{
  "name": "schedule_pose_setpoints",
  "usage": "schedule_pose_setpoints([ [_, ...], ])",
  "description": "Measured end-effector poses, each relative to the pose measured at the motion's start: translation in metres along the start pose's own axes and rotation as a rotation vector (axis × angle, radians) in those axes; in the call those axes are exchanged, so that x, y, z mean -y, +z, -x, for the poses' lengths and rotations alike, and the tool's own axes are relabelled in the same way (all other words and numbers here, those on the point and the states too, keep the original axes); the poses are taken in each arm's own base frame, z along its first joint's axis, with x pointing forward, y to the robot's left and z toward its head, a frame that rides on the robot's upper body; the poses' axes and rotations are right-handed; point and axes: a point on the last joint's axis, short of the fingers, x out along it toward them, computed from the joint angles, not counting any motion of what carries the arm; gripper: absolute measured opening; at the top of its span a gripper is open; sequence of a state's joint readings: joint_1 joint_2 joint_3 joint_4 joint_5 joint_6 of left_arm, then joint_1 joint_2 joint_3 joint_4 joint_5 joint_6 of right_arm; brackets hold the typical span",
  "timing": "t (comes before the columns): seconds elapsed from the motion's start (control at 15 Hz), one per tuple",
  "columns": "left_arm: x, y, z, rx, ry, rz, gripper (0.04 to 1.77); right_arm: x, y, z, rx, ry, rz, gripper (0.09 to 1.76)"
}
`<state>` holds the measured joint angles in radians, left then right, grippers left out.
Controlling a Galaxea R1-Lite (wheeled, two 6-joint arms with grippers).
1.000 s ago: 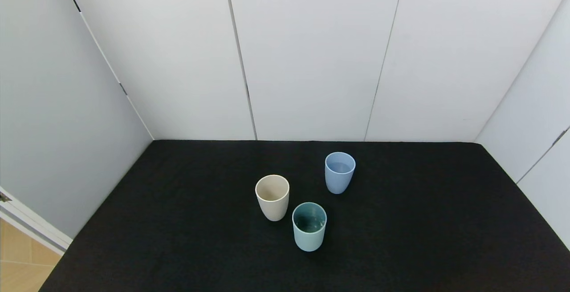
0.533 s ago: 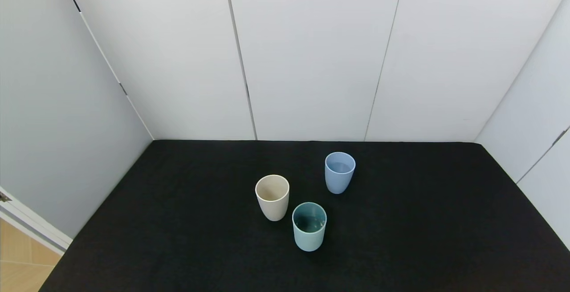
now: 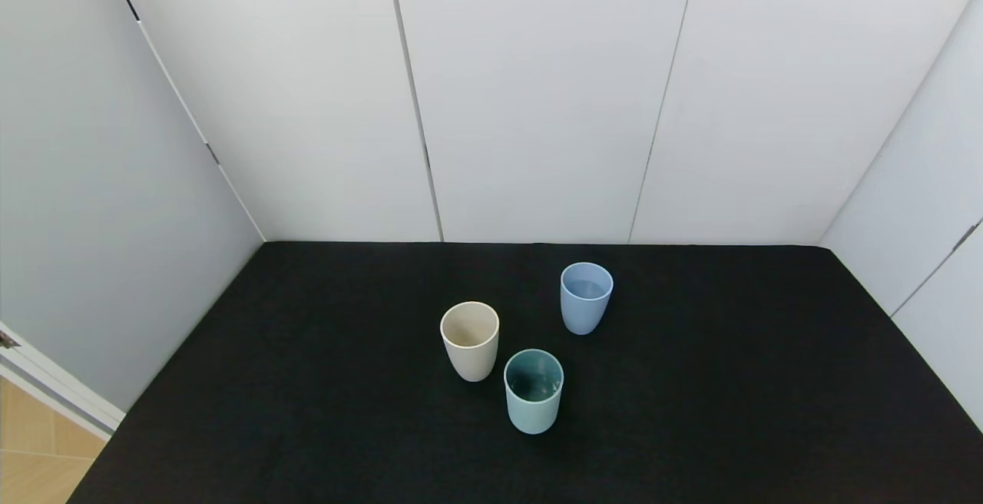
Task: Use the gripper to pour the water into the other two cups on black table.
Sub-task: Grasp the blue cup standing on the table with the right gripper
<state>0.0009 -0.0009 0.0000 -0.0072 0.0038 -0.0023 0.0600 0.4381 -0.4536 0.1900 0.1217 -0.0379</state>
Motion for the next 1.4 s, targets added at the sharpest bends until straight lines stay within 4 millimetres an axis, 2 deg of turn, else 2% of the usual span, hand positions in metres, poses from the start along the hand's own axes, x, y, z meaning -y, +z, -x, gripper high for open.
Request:
schedule_pose_setpoints([
  [0.33, 0.000, 0.000, 0.000, 0.001, 0.000, 0.000, 1.72, 0.003, 0.049, -0.053, -0.137, 0.100, 0.034, 1.71],
  [0.53, 0.000, 0.000, 0.000, 0.000, 0.000, 0.000, 1.72, 0.001, 0.067, -0.101, -0.204, 0.138, 0.045, 1.71],
  [0.67, 0.000, 0.000, 0.000, 0.000, 0.000, 0.000, 1.72, -0.002, 0.071, -0.140, -0.216, 0.156, 0.050, 1.71],
  [0.93, 0.000, 0.000, 0.000, 0.000, 0.000, 0.000, 1.72, -0.007, 0.059, -0.215, -0.254, 0.181, 0.053, 1.71],
  [1.07, 0.000, 0.000, 0.000, 0.000, 0.000, 0.000, 1.72, -0.009, 0.048, -0.244, -0.276, 0.187, 0.051, 1.71],
  [1.4, 0.000, 0.000, 0.000, 0.000, 0.000, 0.000, 1.72, -0.013, 0.027, -0.295, -0.348, 0.196, 0.048, 1.71],
])
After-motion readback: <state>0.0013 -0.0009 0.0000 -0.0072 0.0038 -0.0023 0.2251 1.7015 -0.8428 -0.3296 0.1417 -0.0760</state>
